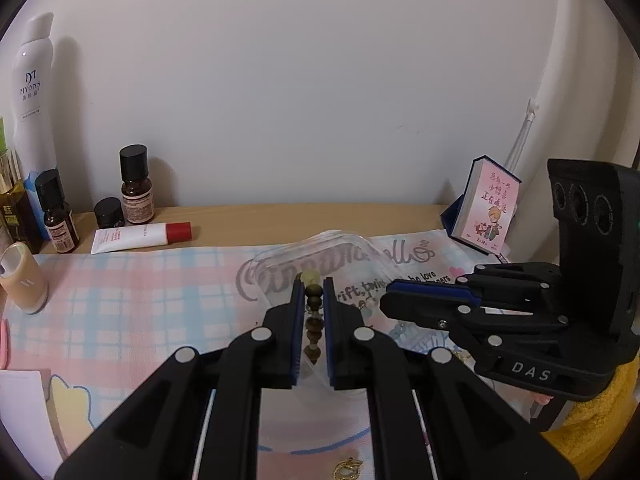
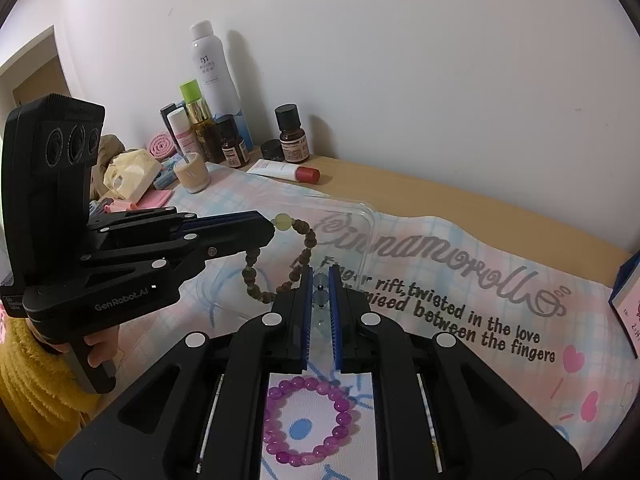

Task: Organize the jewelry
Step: 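Open the right gripper to drop the bracelet into the clear box, then grasp the gold ring on the cloth with the right gripper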

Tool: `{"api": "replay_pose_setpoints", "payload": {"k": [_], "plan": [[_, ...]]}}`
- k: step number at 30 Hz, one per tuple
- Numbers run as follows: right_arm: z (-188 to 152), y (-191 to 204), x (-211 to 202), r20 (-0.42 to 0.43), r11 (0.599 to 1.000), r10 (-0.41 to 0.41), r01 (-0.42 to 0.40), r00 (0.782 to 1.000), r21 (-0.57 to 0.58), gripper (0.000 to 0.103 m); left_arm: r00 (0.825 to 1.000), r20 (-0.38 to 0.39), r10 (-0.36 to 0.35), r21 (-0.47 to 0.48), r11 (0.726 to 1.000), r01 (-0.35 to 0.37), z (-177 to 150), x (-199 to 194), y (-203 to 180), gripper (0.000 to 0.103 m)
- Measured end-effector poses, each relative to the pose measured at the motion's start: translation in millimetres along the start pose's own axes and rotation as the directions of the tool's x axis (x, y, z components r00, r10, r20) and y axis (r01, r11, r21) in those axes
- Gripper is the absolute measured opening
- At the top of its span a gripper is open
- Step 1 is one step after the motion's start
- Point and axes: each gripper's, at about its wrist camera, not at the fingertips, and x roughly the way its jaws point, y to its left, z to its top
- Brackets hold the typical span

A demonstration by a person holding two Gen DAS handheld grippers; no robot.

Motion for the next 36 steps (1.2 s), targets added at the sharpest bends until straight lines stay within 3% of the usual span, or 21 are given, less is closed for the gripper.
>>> {"api": "replay_pose_setpoints", "payload": {"k": [6, 11, 16, 20, 28, 33, 36], "plan": [[-1, -3, -8, 0.020, 1.000, 0.017, -0.017, 1.000, 0.009, 0.013, 1.000, -0.007, 0.027, 0.002, 1.000, -0.027, 4, 0, 0, 0.011], [-5, -3, -26, 0.056, 1.000, 0.024, -0.024, 0.998, 0.000, 0.020, 1.000, 0.018, 0.023, 0.008, 1.000, -0.023, 5, -10, -1, 0.030], [-16, -9, -55, 0.102, 1.000, 0.027, -0.025, 0.994, -0.015, 0.027, 0.999, 0.034, 0.003, 0.041, 0.999, -0.005, 1, -30, -5, 0.031], [-37, -15, -77, 0.114, 0.999, 0.005, 0.000, 0.994, -0.043, 0.032, 1.000, 0.010, -0.010, 0.118, 0.993, 0.008, -19, -47, -13, 0.040], [-86, -34, -77, 0.021, 0.994, -0.102, 0.102, 0.995, -0.026, 0.034, 0.990, -0.138, 0.018, 0.229, 0.973, 0.014, -75, -44, -30, 0.041], [-104, -48, -65, -0.025, 0.992, -0.129, 0.129, 0.991, 0.004, 0.034, 0.983, -0.182, 0.023, 0.252, 0.967, 0.024, -88, -34, -34, 0.041], [-107, -54, -58, -0.047, 0.990, -0.135, 0.136, 0.990, 0.019, 0.040, 0.981, -0.193, 0.014, 0.243, 0.969, 0.034, -89, -31, -34, 0.041]]}}
